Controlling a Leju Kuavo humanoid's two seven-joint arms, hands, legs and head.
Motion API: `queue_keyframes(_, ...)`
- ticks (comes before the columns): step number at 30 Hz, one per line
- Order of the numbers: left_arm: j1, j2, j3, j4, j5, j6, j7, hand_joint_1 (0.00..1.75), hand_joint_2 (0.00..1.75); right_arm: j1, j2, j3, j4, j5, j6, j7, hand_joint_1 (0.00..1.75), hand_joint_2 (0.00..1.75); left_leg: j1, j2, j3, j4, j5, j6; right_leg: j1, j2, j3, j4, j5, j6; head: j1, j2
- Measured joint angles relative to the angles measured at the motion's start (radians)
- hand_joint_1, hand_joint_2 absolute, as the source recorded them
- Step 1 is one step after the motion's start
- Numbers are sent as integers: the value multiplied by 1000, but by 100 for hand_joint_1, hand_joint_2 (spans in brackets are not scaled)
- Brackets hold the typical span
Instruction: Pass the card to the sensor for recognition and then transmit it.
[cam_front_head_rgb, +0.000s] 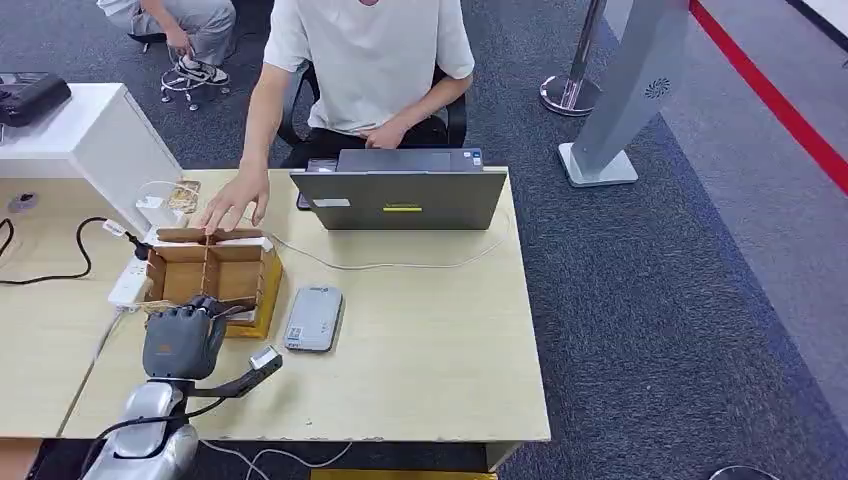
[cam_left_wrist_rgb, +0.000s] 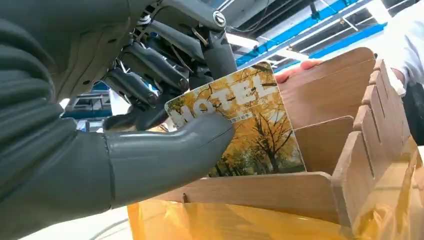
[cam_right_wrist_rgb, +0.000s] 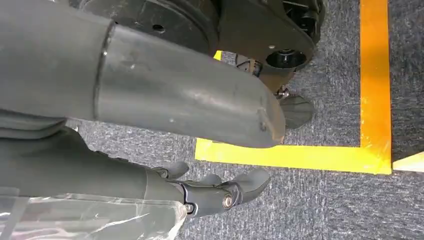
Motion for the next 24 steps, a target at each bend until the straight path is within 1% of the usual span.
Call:
queue_keyframes(2,1,0,0,-4,10,-9,-1,175,175,0,0,-1,0,0,1,0,0,0,0,0,0,0,0,0,0,0,0,0,0,0,0,0)
queue_keyframes(5,10,0,0,-19,32,12,-29,175,175,0,0,-2,0,3,3,0,0,0,0,0,0,0,0,0,0,0,0,0,0,0,0,0)
queue_keyframes(7,21,-2,0,-43,42,33,-45,175,175,0,0,-3,0,3,2,0,0,0,0,0,0,0,0,0,0,0,0,0,0,0,0,0)
queue_keyframes(9,44,-3,0,-103,50,34,-55,175,175,1,0,-8,0,-1,-2,-2,0,0,0,0,0,0,0,0,0,0,-1,0,0,0,0,0)
queue_keyframes(10,56,-4,-1,-145,55,32,-61,175,175,2,0,-12,0,-2,-2,-5,0,0,0,0,0,0,0,0,0,0,-1,0,0,0,0,0)
queue_keyframes(12,88,-7,-18,-264,55,30,-74,175,175,6,0,-22,0,-9,-4,-14,0,0,0,0,0,0,0,0,0,0,-1,0,0,0,0,0)
queue_keyframes(15,126,-7,-65,-465,38,33,-78,175,175,13,0,-32,0,-17,-5,-25,0,0,-1,0,-1,0,-1,1,0,0,-1,0,-1,1,0,0)
queue_keyframes(18,144,-5,-107,-613,44,40,-77,175,175,15,0,-45,0,-19,-6,-29,0,0,-1,0,-1,0,-1,1,0,1,-1,0,-1,1,0,0)
queue_keyframes(21,150,0,-124,-695,53,44,-74,175,175,18,0,-51,0,-18,-6,-29,0,0,-1,0,0,0,-2,1,0,0,0,0,-1,1,0,0)
queue_keyframes(22,152,2,-128,-712,59,55,-79,175,175,18,0,-52,0,-18,-6,-29,0,0,0,0,0,0,-2,1,0,0,0,0,-1,1,0,0)
queue_keyframes(24,147,7,-133,-740,87,99,-96,175,175,18,0,-52,0,-11,-4,-29,0,0,0,0,0,0,-1,1,0,0,0,0,-1,1,0,0)
